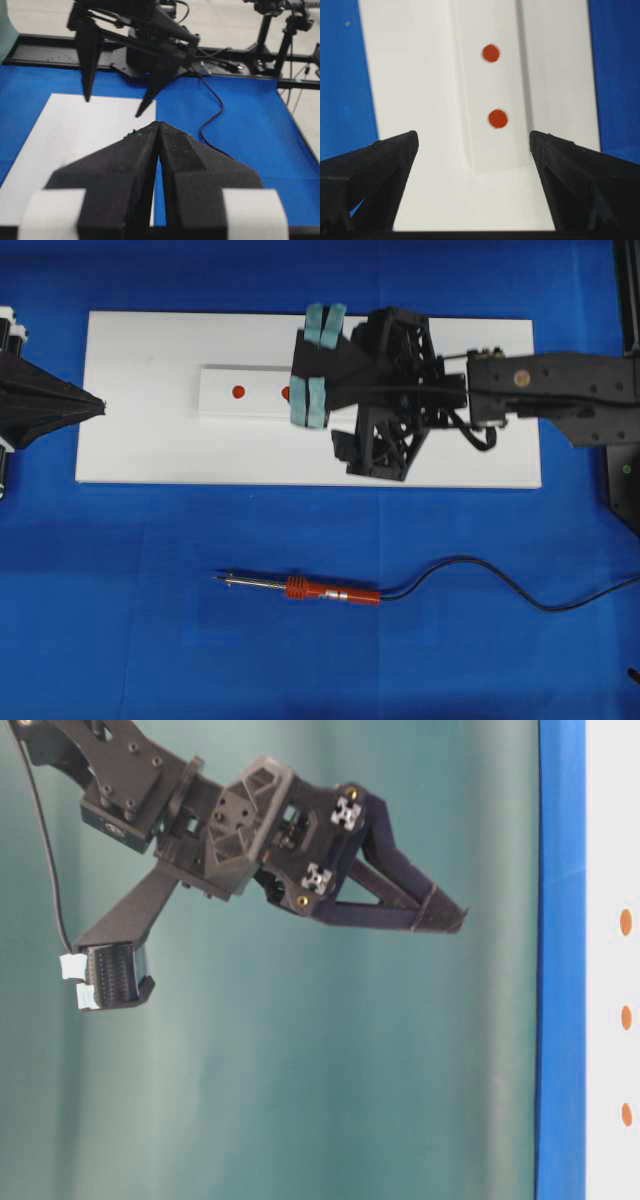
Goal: Touch the tip of the soldering iron to the mark.
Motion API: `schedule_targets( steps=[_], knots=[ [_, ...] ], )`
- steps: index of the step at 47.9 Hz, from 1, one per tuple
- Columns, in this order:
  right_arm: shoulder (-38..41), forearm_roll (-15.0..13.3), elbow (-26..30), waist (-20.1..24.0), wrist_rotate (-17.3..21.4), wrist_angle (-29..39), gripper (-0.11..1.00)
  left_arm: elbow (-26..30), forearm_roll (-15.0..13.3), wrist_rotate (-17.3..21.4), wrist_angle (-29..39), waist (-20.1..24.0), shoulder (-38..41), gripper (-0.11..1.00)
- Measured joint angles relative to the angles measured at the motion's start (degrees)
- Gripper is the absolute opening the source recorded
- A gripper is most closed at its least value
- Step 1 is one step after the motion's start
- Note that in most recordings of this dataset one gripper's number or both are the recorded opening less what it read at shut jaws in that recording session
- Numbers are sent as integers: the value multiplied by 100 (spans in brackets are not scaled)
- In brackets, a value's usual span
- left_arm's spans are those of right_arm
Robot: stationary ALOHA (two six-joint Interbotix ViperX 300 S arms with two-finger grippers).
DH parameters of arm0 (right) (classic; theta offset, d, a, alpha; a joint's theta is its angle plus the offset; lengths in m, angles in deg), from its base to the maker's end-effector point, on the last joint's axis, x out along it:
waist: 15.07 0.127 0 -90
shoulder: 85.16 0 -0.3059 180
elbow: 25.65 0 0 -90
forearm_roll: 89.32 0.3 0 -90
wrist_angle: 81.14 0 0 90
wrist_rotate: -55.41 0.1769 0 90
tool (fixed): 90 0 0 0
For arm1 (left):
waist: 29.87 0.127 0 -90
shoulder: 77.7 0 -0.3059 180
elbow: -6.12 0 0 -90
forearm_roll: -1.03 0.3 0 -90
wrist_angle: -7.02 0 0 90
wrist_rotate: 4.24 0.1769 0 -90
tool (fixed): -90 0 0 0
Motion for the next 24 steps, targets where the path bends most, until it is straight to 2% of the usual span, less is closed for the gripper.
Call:
schedule_targets(
  steps=[11, 24],
  knots=[
    [-439, -9, -237, -18, -18, -18, 85, 0, 0, 9, 0, 0, 0, 0],
    [-1828, -26, -1116, -35, 9, -246, 84, 0, 9, 9, 18, 9, -9, 0]
  ],
)
